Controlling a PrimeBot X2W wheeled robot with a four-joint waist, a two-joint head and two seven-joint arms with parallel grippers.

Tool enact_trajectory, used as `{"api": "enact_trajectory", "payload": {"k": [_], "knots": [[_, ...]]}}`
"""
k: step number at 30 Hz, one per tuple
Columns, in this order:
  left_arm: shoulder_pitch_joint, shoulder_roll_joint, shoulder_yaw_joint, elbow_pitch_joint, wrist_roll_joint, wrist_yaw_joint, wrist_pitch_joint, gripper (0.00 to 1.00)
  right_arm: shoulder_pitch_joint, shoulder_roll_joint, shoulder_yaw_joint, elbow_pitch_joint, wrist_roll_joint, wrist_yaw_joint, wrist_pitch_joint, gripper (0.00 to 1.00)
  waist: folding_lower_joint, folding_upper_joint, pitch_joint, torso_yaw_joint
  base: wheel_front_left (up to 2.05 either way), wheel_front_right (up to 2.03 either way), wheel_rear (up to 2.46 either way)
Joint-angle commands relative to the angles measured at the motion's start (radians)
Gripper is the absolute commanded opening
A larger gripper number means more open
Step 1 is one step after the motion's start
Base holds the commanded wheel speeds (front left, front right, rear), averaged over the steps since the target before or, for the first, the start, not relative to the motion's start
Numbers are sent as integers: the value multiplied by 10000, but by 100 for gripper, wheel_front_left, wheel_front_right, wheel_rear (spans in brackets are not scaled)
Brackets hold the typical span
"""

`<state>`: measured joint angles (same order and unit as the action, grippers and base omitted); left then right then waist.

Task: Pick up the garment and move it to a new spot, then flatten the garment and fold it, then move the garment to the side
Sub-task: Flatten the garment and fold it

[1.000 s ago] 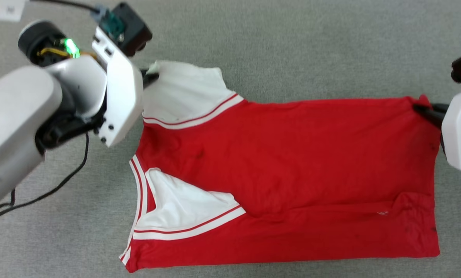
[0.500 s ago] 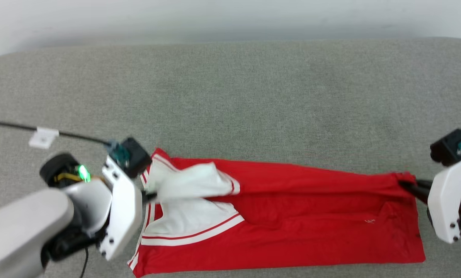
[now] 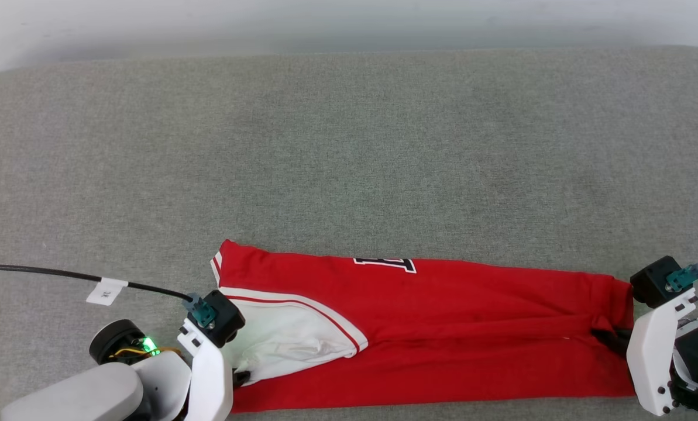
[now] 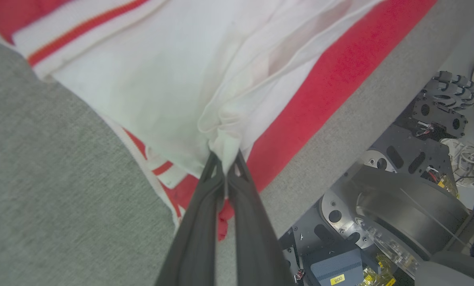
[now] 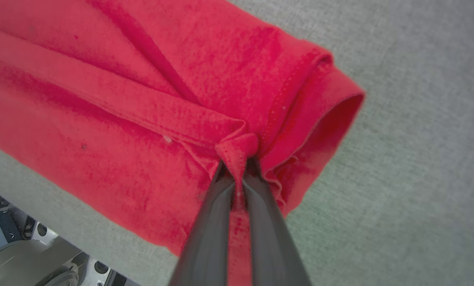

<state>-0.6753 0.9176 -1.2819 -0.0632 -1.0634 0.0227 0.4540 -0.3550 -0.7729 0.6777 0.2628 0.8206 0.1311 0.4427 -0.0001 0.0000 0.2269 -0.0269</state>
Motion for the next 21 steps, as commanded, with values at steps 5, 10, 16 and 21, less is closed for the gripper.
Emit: {"api": "enact_trajectory", "payload": {"k": [5,10,16,21], "knots": [[230,-9,230,240,165,260,-593,100,-4,151,-98,217,-164,-11,-651,100,1,0,-167,-47,0,0,0],[394,283,759,39,437,787,-1924,100,-72,-241,-637,-308,-276,-9,-1503,100,1,0,-513,-71,0,0,0],[773,141,1487,-104,775,1922,-3940,100,449,-314,-2272,-795,-337,-8,-2444,100,1,0,-695,13,0,0,0],[1149,-359,2015,300,1371,3119,-5889,100,1388,265,-3979,-615,-505,-8,-2843,100,1,0,-675,91,0,0,0]]}}
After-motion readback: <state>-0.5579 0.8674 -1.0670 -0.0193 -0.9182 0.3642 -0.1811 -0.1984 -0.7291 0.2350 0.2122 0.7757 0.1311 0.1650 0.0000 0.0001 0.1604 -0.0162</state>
